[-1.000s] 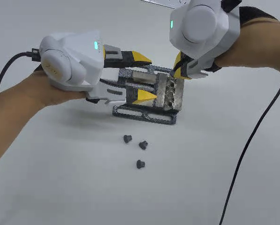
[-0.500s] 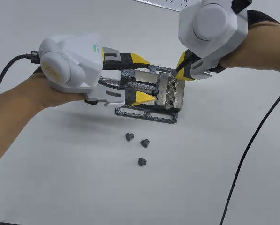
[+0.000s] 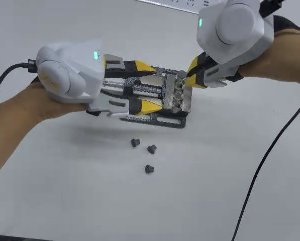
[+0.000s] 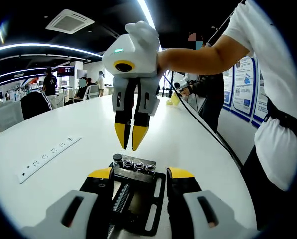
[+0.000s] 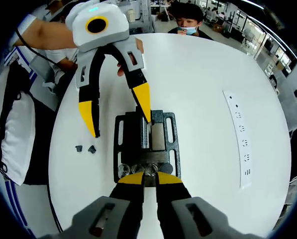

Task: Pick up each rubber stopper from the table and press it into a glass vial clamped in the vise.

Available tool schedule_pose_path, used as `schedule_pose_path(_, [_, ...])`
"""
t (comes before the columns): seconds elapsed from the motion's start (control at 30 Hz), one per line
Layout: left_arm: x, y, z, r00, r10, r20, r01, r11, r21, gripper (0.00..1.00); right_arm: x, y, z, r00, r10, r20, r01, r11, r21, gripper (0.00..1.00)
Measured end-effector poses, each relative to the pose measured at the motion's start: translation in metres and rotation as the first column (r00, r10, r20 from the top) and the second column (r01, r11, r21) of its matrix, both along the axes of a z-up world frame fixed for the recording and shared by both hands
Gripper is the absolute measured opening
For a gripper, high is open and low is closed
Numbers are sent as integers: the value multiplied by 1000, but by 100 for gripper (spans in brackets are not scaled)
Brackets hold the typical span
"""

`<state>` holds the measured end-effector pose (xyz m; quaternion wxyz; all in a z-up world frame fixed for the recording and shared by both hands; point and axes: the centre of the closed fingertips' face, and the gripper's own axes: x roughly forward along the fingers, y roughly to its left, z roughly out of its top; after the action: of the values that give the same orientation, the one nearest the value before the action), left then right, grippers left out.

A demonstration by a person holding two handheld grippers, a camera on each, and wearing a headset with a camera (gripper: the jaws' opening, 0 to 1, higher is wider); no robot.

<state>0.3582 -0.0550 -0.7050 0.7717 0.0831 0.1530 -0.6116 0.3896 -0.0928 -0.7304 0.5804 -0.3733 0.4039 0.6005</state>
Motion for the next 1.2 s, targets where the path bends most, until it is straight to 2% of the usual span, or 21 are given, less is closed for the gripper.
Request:
schedule_pose_path(0.07, [-4, 1, 0, 1000, 1, -1, -1, 1000, 2, 40, -4, 2, 5, 999, -38, 23, 37, 998, 56, 9])
schedule_pose_path(0.33, [-14, 0, 1, 1000, 1, -5, -1, 1000, 8, 40, -24, -4, 6, 994, -109, 23, 105, 985, 137, 10])
schedule_pose_path(0.5, [-22, 0, -1, 1000, -3, -11, 3, 1000, 6, 40, -39, -1, 8, 989, -150, 14, 144, 968, 204, 12])
schedule_pose_path(0.6, [-28, 2, -4, 1000, -4, -16, 5, 1000, 12, 40, -49, 5, 9, 984, -175, 10, 167, 954, 250, 13])
schedule_pose_path(0.73, [-34, 6, -8, 1000, -2, -24, 2, 1000, 19, 40, -64, 10, 7, 984, -179, 5, 170, 946, 276, 13])
schedule_pose_path(0.93, [-46, 13, -13, 999, 9, -41, -8, 1000, 18, 40, -81, 19, 3, 978, -209, -10, 201, 925, 322, 14])
schedule_pose_path(1.2, [-58, 21, -20, 998, 19, -62, -18, 1000, 24, 40, -97, 21, -6, 976, -217, -32, 216, 920, 328, 14])
